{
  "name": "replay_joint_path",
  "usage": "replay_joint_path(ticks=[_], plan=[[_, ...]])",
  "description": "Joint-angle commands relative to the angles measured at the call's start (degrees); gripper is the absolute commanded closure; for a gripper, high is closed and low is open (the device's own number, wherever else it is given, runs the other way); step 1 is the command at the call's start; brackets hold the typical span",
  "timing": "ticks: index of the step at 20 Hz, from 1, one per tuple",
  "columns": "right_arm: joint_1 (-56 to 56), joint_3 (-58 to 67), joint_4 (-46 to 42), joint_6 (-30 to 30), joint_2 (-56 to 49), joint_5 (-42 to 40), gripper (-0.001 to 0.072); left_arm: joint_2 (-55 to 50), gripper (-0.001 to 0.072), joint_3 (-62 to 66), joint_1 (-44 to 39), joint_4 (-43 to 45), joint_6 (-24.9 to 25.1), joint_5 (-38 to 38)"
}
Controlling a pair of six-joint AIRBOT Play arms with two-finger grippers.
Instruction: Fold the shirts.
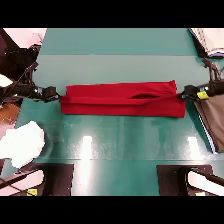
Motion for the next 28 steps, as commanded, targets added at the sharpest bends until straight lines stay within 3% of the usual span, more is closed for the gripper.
replay_joint_path(ticks=[1, 5, 6, 7, 8, 9, 13, 14, 16, 17, 22, 28], plan=[[2.08, 8.76, 0.15, -0.15, -9.92, -1.97, 0.0695, -9.05, 0.0683, 5.18, 0.00, -3.89, 1.33, 4.50], [3.43, 18.12, 0.22, 2.16, -18.93, -4.81, 0.0693, -14.88, 0.0678, 10.60, 0.00, -5.49, 0.57, 6.86], [3.41, 20.28, 0.24, 3.96, -20.83, -6.21, 0.0687, -14.97, 0.0414, 11.32, 0.00, -5.68, -0.26, 8.85], [3.41, 22.58, 0.26, 4.92, -22.58, -7.65, 0.0530, -14.97, 0.0107, 12.17, 0.02, -6.12, -1.73, 10.29], [3.26, 24.52, 0.83, 4.96, -23.91, -7.87, 0.0186, -14.95, 0.0037, 13.40, 0.20, -6.36, -3.10, 10.54], [2.73, 26.45, 2.40, 4.94, -24.76, -6.49, 0.0046, -14.95, 0.0041, 14.84, 0.17, -6.36, -3.06, 9.53], [-0.33, 27.32, 2.54, 1.16, -23.04, 1.51, 0.0047, -14.84, 0.0043, 19.78, 0.00, -6.38, -2.73, -1.29], [-1.60, 25.70, 2.64, 0.79, -22.23, 3.15, 0.0048, -14.84, 0.0139, 19.89, -0.02, -6.56, -2.69, -3.78], [-4.26, 21.57, 2.82, 0.57, -21.29, 4.37, 0.0048, -14.86, 0.0633, 19.74, -0.24, -6.54, -0.61, -6.45], [-5.77, 19.34, 3.19, 0.44, -21.33, 4.72, 0.0047, -14.86, 0.0683, 19.71, -0.63, -6.56, 0.22, -7.23], [-10.56, 12.55, 10.49, -4.90, -24.57, 4.63, 0.0047, -14.86, 0.0682, 19.71, -5.42, -6.32, 0.22, -7.06], [-8.70, 17.81, 10.58, -6.93, -31.91, 6.45, 0.0048, -14.97, 0.0682, 19.71, -12.13, -6.27, 0.22, -3.26]])
